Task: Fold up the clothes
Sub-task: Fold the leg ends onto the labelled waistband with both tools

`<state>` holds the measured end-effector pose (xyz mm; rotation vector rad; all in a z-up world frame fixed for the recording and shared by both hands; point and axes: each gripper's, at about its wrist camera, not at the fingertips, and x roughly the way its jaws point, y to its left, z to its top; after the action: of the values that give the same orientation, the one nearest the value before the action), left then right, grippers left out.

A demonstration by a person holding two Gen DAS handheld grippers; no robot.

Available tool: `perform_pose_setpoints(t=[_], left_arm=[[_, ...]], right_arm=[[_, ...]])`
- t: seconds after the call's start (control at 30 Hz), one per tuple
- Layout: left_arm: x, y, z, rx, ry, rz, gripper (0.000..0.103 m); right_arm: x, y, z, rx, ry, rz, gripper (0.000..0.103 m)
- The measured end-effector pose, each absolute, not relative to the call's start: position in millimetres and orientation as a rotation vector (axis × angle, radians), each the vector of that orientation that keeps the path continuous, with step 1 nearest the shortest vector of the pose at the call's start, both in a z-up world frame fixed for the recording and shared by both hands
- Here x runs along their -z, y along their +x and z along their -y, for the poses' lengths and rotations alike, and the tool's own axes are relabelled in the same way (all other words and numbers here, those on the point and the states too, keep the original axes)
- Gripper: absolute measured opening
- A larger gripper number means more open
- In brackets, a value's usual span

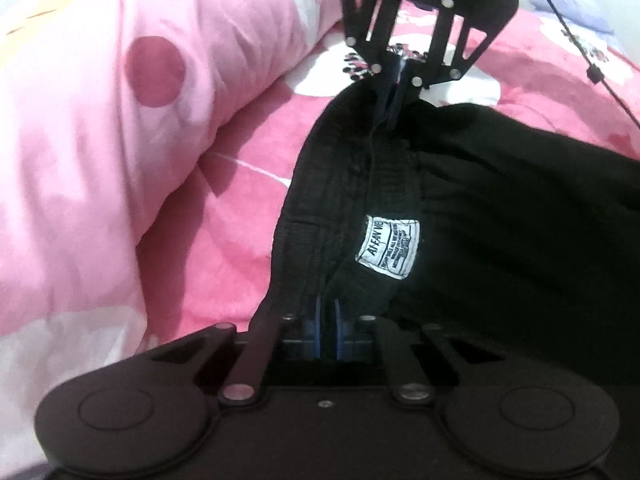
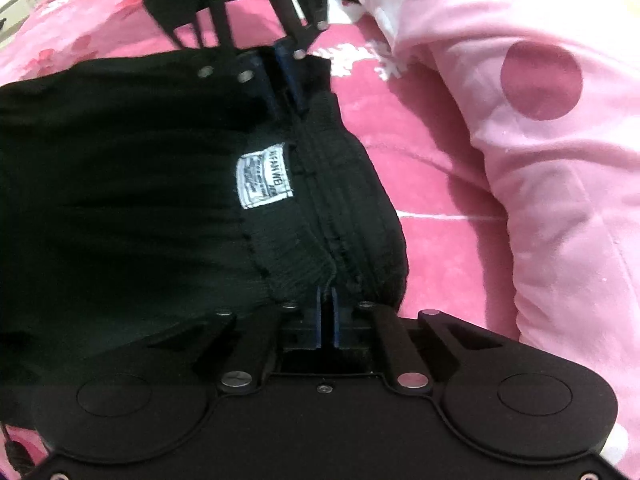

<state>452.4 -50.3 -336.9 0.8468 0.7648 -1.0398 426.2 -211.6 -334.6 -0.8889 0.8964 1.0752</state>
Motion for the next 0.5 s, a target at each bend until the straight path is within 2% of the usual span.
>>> perform_pose_setpoints(t=[0.5], left_arm=[[318.0,473.7,41.1,0.882,0.715,-0.721,0.003]], right_arm=[[300.8,447.6,218.4,-0.946,-0.831,-0.797,0.004]])
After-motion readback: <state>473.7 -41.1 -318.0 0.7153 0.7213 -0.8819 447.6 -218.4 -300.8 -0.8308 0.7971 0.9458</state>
